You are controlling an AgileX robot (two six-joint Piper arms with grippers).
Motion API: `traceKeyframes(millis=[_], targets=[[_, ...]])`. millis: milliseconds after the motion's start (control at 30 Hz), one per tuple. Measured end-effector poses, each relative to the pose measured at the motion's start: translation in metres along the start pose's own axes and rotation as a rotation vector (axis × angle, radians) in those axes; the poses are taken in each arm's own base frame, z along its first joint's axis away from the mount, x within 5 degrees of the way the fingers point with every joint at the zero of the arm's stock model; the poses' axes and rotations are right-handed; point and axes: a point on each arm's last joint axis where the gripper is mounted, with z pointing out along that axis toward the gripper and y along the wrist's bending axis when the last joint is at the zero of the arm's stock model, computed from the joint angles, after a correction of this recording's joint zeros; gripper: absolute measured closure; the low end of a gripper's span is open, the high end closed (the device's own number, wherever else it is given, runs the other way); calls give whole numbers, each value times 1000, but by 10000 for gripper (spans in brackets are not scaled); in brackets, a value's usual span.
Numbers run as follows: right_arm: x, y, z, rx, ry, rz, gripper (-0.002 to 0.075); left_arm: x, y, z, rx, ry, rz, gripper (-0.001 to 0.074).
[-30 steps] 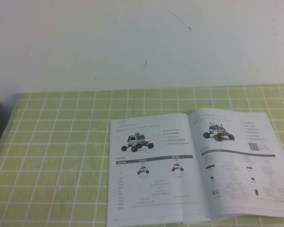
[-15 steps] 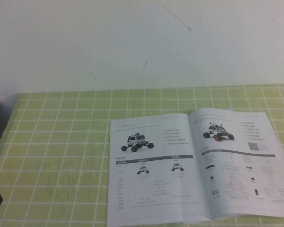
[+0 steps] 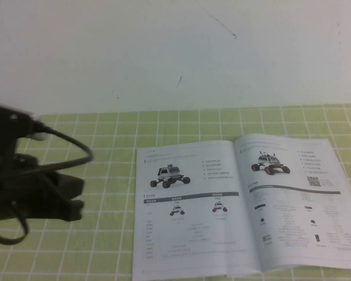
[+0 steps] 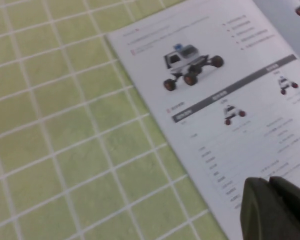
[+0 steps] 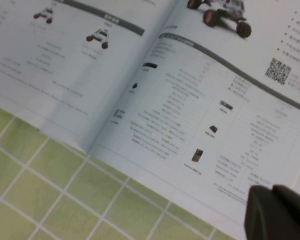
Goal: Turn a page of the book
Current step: Open the closed book
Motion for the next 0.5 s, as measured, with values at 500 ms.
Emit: traceKeyframes(millis=[500], targets=[[-16,-16,41,129,353,46,692,-23,-76,160,246,238,165,738]])
